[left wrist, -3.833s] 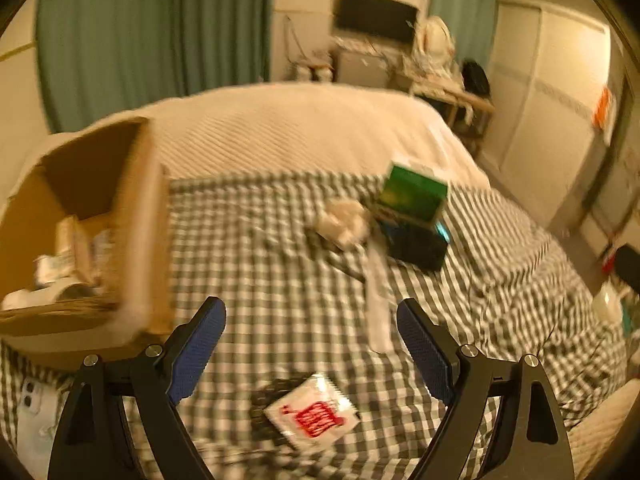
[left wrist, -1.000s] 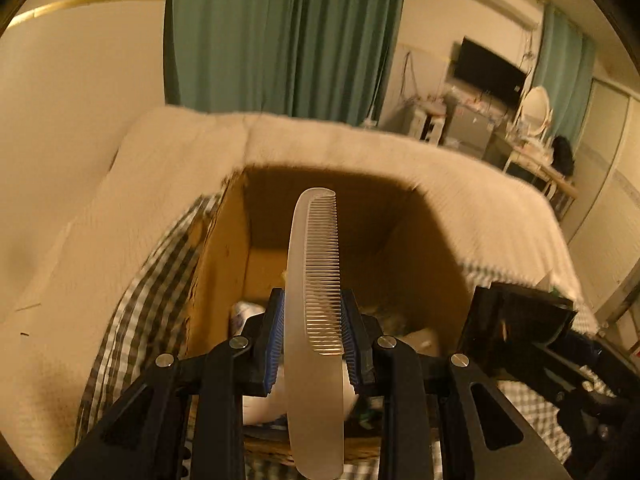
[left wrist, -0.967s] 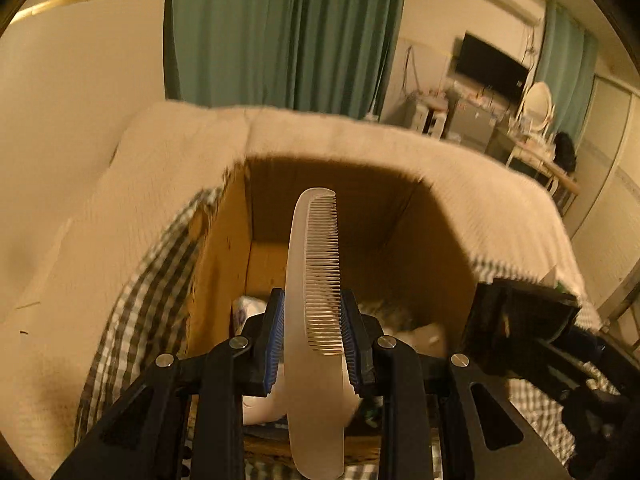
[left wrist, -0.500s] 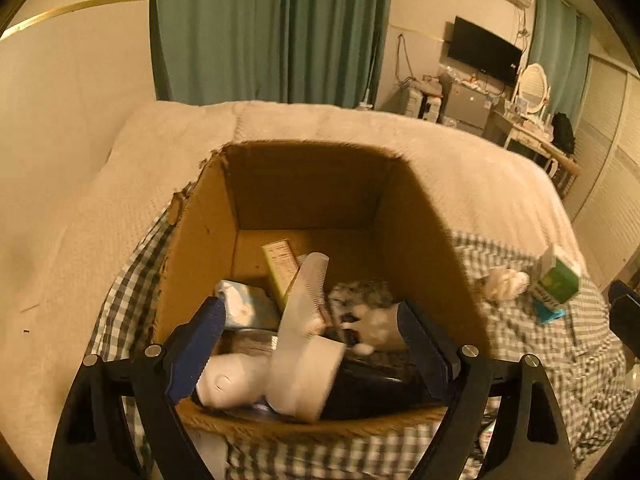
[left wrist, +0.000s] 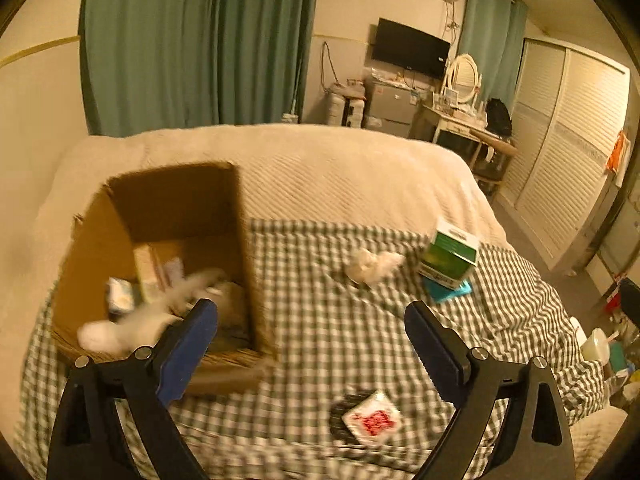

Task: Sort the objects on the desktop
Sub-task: 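Grasp the white lace cloth with the left tool while the right tool grasps the green-and-white medicine box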

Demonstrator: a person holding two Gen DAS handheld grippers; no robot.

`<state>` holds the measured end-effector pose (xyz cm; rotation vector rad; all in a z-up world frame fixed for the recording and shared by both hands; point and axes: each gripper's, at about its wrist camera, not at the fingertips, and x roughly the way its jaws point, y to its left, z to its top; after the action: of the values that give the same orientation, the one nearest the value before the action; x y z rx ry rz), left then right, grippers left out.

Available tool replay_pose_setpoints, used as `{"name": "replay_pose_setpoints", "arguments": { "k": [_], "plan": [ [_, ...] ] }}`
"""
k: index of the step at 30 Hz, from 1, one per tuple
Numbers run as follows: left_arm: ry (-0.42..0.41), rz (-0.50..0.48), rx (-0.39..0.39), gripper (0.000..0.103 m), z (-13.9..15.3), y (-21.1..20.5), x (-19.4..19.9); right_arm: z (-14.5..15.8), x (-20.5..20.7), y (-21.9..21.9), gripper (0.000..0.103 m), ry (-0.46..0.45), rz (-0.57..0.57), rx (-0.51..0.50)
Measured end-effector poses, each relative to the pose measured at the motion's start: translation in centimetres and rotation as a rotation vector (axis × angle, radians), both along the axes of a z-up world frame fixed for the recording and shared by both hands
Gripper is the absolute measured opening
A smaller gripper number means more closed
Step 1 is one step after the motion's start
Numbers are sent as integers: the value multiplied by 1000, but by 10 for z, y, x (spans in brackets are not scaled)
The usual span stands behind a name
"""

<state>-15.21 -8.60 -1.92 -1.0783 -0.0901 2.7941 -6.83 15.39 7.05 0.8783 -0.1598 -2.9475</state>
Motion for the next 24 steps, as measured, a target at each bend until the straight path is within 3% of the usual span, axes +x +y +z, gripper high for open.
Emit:
{"name": "replay_pose_setpoints", "arguments": {
  "k": [4,9,13,20,24],
  "plan": [
    [-43,0,-11,97,-23,29,-7,-9,17,37,73,1,-29,-25],
    [-68,12,-56,97,-49,56,-25,-24,8,67,73,-11,-19,4],
    [-77,33,-69,97,-67,77,-50,-31,-21,85,73,-32,47,83],
    [-102,79,-38,97,-102,103,-111,-49,-104,100,78,-49,208,54],
    [-131,90,-23,97,-130,114,-145,-84,-145,109,78,-18,257,58]
  ]
}}
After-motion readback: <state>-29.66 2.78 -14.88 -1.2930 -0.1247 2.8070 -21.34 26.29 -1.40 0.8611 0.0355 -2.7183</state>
